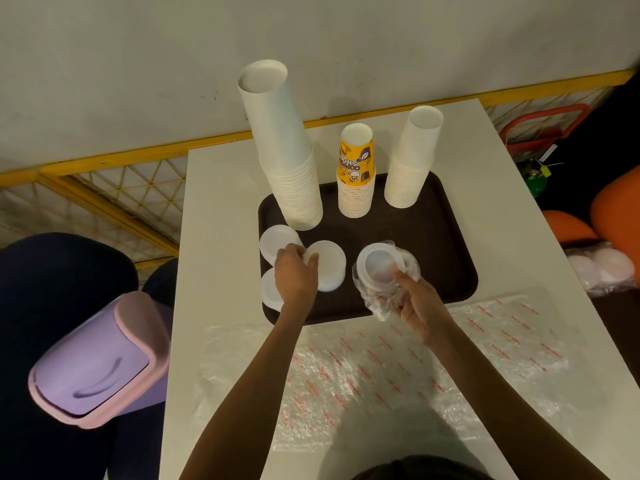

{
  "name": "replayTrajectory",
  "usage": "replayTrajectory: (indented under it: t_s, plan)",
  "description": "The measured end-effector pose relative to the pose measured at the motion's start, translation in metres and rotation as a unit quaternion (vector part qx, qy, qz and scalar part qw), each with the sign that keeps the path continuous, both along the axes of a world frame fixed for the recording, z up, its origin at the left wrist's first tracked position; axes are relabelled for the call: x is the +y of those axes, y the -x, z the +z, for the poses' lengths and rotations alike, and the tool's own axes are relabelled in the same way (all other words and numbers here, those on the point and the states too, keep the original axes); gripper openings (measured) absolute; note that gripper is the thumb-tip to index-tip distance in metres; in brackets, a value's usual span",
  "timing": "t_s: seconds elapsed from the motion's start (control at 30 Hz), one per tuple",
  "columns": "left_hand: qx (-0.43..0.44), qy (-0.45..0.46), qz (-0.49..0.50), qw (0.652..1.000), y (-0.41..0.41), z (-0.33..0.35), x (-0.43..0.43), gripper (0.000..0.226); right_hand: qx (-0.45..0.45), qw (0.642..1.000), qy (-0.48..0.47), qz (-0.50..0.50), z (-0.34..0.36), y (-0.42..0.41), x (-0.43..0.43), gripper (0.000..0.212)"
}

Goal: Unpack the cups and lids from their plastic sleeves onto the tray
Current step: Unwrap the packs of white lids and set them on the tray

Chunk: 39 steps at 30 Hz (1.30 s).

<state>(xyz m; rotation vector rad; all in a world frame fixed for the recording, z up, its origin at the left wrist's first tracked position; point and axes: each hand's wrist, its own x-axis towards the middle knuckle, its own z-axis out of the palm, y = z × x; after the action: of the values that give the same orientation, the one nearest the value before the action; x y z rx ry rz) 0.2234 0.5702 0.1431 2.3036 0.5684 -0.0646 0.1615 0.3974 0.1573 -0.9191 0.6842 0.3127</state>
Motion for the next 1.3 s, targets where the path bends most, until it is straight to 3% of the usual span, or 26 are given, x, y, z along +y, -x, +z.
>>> replayTrajectory:
  t_s: [0.2, 0.4, 0.6, 0.77, 1.3]
  plan:
    - [-0.008, -0.152, -0.061, 0.987, 0.003, -0.011, 0.002, 0.037, 0.001, 1.0, -0.007, 0.003, -0.002, -0.001, 0.001, 0.019]
    - [-0.142, -0.188, -0.115, 0.965, 0.02, -0.014, 0.002, 0.034, -0.002, 1.0, -0.007, -0.003, -0.003, -0.002, 0.001, 0.029]
    - [-0.124, -0.252, -0.209, 0.937, 0.034, -0.026, 0.001, 0.042, -0.007, 1.0, 0.004, 0.011, -0.001, 0.001, 0.007, 0.023]
    - [-0.126, -0.268, -0.217, 0.93, 0.031, -0.03, 0.001, 0.042, -0.009, 1.0, 0.016, 0.007, -0.001, 0.002, 0.004, 0.033]
    - [-0.158, -0.251, -0.173, 0.939, 0.039, -0.035, -0.001, 0.046, -0.002, 1.0, 0.013, 0.006, -0.001, 0.002, 0.008, 0.034]
